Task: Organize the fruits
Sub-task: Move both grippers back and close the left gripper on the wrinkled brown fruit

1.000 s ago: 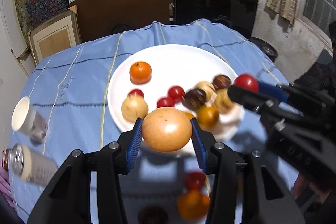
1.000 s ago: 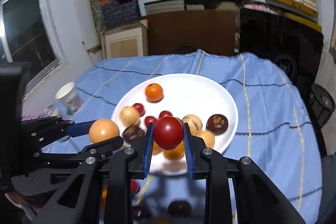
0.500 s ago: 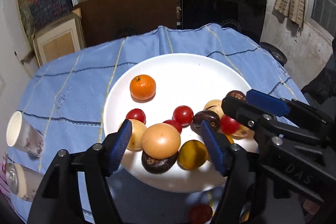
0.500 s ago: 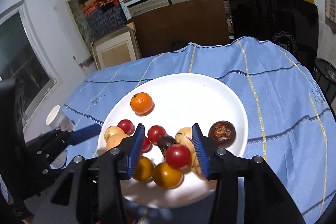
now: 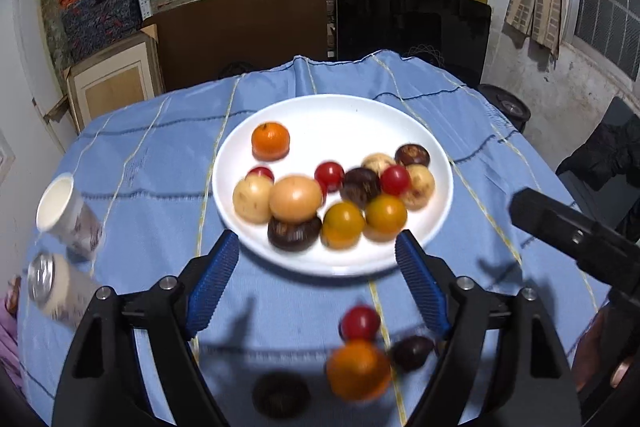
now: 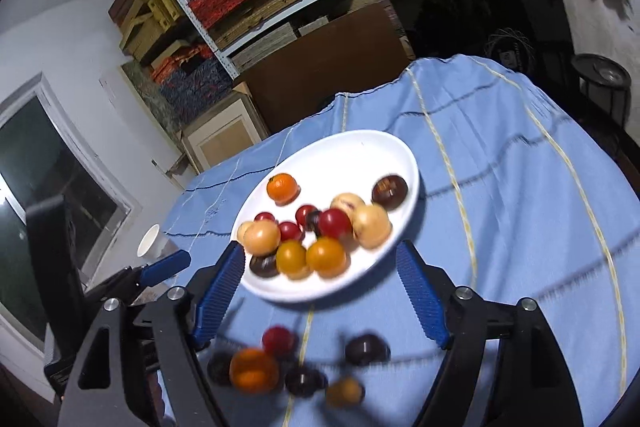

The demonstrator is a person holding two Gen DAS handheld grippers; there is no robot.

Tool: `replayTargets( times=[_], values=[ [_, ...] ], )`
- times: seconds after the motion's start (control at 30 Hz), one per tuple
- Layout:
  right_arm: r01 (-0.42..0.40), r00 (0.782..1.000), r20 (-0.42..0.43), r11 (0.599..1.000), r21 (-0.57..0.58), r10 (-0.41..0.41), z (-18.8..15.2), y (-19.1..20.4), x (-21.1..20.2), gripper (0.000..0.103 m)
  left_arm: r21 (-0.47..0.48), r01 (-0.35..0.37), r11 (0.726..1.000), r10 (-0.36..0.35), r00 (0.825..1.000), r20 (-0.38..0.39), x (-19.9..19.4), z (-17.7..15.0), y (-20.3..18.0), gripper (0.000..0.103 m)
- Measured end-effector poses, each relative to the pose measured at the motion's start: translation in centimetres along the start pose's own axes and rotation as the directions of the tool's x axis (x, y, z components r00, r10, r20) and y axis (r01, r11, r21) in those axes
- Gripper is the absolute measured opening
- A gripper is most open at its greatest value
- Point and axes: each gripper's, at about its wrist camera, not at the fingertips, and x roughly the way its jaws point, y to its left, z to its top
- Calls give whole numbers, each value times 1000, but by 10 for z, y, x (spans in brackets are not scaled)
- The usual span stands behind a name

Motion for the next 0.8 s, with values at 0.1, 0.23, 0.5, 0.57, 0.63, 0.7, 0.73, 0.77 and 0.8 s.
replayTargets(
  times=[0.1, 0.23, 0.5, 0.57, 0.63, 0.7, 0.73, 0.77, 0.8],
  values=[
    [26, 999, -29, 1000, -9, -26, -20, 2, -9, 86, -26, 2, 1000, -2, 1000, -1, -13, -22, 4, 82],
    [31, 997, -68, 999, -6, -32, -44, 5, -13, 87, -58, -14, 998, 14, 1000, -2, -29, -50, 11, 84],
    [102, 995, -18, 995, -13, -103, -75, -1, -14, 89, -72, -35, 997, 35, 999, -8, -49, -97, 25, 90],
    [92, 995, -40, 995, -26, -93, -76, -3, -10, 89, -52, -46, 998, 45, 999, -22, -46, -105, 26, 90],
    [89, 996, -25, 995, -41, -90, -76, -2, -12, 89, -38, -68, 997, 67, 997, -26, -44, -112, 28, 90],
    [101, 994, -23, 992, -78, -103, -77, 3, -11, 89, -33, -74, 997, 73, 997, -37, -38, -117, 30, 90],
    [103, 994, -22, 990, -97, -105, -77, 6, -11, 89, -35, -77, 996, 76, 996, -45, -35, -119, 31, 90],
    [101, 995, -14, 988, -117, -103, -78, 10, -12, 89, -38, -83, 996, 81, 995, -50, -31, -120, 32, 90],
    [100, 995, -8, 987, -128, -101, -78, 13, -14, 89, -40, -89, 995, 87, 995, -53, -28, -120, 32, 90]
  ],
)
